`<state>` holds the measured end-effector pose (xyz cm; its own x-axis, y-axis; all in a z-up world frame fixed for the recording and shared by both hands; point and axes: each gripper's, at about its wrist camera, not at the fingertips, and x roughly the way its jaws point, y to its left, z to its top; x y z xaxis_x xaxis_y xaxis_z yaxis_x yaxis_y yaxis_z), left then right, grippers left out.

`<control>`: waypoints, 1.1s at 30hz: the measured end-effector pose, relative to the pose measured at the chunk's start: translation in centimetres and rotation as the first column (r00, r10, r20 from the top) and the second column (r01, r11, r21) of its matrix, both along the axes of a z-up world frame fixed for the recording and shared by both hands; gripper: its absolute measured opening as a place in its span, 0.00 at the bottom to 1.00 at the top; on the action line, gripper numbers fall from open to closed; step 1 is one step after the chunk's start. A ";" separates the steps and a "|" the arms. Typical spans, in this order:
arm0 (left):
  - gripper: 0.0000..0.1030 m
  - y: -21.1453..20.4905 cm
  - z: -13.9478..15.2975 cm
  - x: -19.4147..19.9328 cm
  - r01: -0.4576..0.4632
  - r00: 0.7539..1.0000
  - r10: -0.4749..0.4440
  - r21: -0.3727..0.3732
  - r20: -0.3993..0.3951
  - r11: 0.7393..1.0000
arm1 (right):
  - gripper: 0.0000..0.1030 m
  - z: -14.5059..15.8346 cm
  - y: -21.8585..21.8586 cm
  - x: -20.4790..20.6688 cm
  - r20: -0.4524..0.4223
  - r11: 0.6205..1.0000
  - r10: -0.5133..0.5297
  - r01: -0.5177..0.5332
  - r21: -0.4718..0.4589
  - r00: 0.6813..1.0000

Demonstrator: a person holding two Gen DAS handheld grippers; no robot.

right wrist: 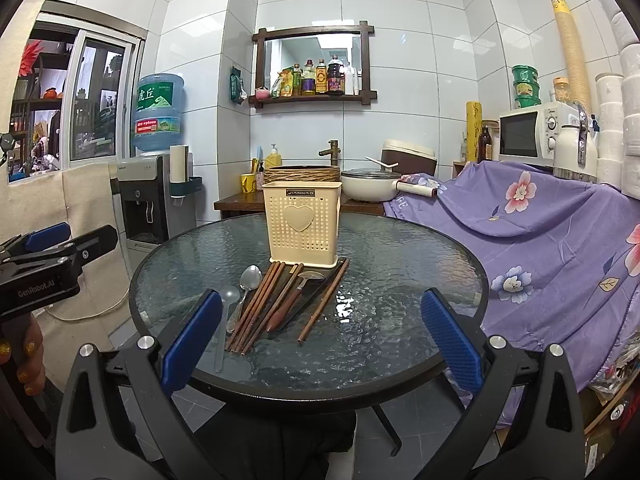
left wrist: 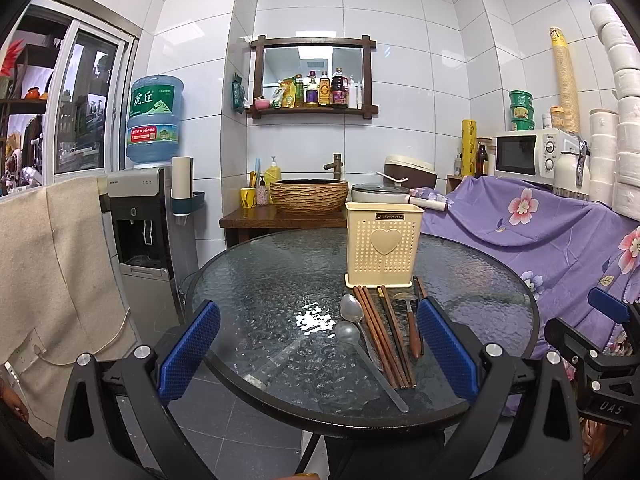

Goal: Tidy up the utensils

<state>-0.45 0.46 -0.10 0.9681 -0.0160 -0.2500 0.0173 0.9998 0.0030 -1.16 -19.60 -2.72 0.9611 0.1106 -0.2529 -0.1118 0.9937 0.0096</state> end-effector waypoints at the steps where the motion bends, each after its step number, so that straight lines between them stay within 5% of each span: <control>1: 0.94 0.0 0.0 0.0 0.000 1.000 0.000 0.001 0.000 1.000 | 0.95 0.0 0.1 0.0 0.000 1.000 0.001 -0.001 0.000 1.000; 9: 0.94 0.2 -0.4 1.0 0.015 0.999 -0.015 -0.002 -0.038 1.000 | 0.95 0.0 0.0 0.7 -0.015 1.000 0.004 -0.004 -0.003 1.000; 14: 0.94 1.1 -2.0 4.8 -0.002 0.988 0.004 0.016 -0.152 1.000 | 0.95 -0.6 -1.4 4.4 -0.147 0.998 -0.011 0.019 0.052 0.989; 19: 0.92 2.5 -3.8 9.7 0.027 0.953 -0.045 -0.065 -0.298 0.998 | 0.95 -2.7 -2.7 9.0 -0.296 0.998 -0.004 0.024 0.063 0.955; 24: 0.72 1.9 -5.4 13.8 0.066 0.908 -0.081 -0.051 -0.412 0.997 | 0.92 -4.3 -3.4 12.9 -0.388 0.996 0.021 0.016 0.090 0.921; 27: 0.65 1.3 -7.0 16.4 0.083 0.864 -0.118 -0.092 -0.489 0.992 | 0.85 -5.2 -3.2 15.7 -0.445 0.998 0.020 0.012 0.070 0.896; 33: 0.61 0.2 -8.1 18.3 0.096 0.835 -0.134 -0.098 -0.534 0.991 | 0.69 -5.8 -2.2 21.3 -0.518 0.996 0.058 -0.018 0.083 0.853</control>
<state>17.81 0.69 -8.16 0.6710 -0.1529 -0.7255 0.1117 0.9882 -0.1050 20.16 -21.82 -8.55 0.6867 0.1816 -0.7039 -0.1081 0.9830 0.1481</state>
